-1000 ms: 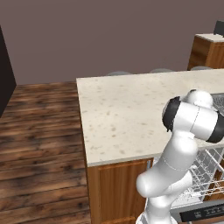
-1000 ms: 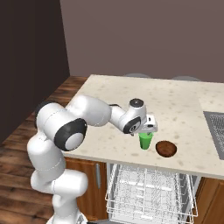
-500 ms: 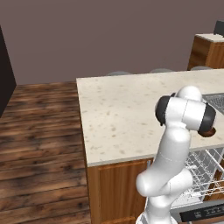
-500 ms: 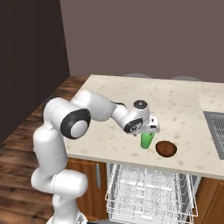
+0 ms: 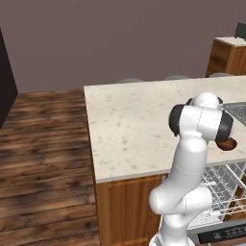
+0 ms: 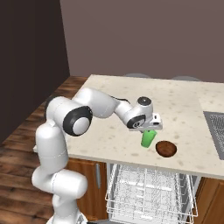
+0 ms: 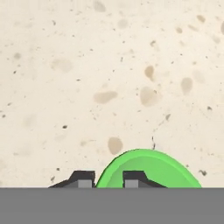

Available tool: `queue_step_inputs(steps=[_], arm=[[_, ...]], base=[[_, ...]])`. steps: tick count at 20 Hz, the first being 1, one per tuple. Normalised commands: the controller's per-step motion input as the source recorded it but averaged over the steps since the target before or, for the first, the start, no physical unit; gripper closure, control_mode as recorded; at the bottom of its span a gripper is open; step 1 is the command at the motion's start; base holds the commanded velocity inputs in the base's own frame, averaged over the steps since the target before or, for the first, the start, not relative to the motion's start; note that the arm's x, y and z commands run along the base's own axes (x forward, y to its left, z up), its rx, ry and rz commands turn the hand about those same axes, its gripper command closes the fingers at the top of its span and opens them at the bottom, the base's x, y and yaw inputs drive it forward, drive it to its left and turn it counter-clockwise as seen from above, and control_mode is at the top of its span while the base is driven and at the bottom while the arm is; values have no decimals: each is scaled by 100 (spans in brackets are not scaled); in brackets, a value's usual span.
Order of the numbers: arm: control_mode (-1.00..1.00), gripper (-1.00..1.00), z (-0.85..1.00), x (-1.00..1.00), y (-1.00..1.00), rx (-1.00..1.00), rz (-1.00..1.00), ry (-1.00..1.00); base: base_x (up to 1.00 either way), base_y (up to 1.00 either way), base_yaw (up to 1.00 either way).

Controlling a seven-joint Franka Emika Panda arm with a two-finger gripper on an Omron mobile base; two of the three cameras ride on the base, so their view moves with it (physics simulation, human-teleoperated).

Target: Pick up the cup and bowl from the counter, place them in the dishwasher, and close the dishwasher door.

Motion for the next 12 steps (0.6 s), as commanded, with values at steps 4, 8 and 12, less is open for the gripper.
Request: queue_step_inputs(steps=[4, 8, 12], arm=[[-100, 100, 0, -45, 0, 0, 2, -2], [-100, 100, 0, -59, 0, 0, 5, -2], [-100, 100, 0, -72, 2, -5, 5, -10]], base=[[0, 0, 0], [0, 0, 0], [0, 0, 0]])
